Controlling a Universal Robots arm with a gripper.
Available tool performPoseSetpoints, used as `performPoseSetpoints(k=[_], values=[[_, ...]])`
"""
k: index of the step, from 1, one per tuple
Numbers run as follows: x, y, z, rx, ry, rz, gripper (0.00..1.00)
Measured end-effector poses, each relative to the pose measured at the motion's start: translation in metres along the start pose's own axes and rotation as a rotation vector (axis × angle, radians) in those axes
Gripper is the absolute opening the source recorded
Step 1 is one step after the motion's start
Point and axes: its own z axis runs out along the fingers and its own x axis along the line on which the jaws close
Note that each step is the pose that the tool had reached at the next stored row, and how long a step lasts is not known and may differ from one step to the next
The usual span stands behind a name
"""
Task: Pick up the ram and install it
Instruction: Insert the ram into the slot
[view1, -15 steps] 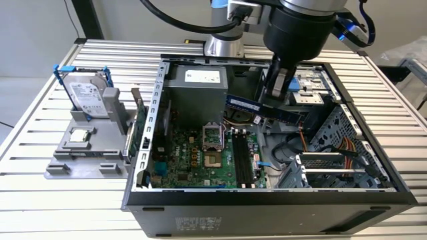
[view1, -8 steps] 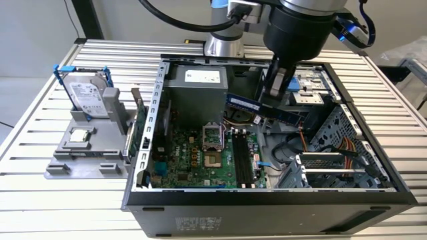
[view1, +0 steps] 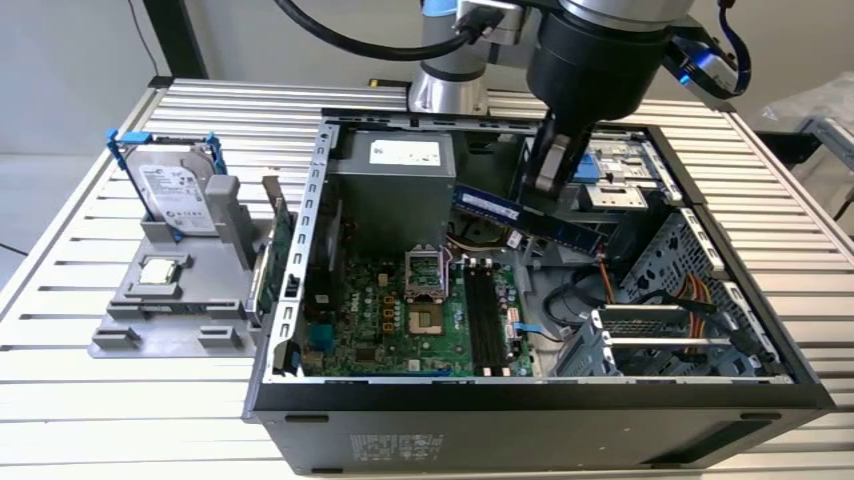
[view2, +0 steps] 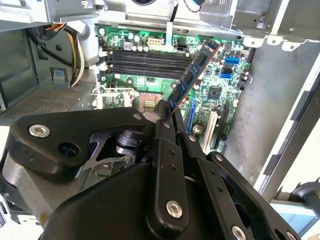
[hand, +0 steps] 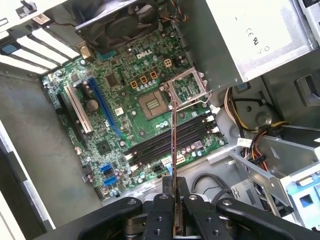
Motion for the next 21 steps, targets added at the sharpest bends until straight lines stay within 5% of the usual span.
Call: performPoseSetpoints(k=[21], values=[[-0.0008,0.0004,0.0,-0.0008,-0.0012,0.123,0.0]])
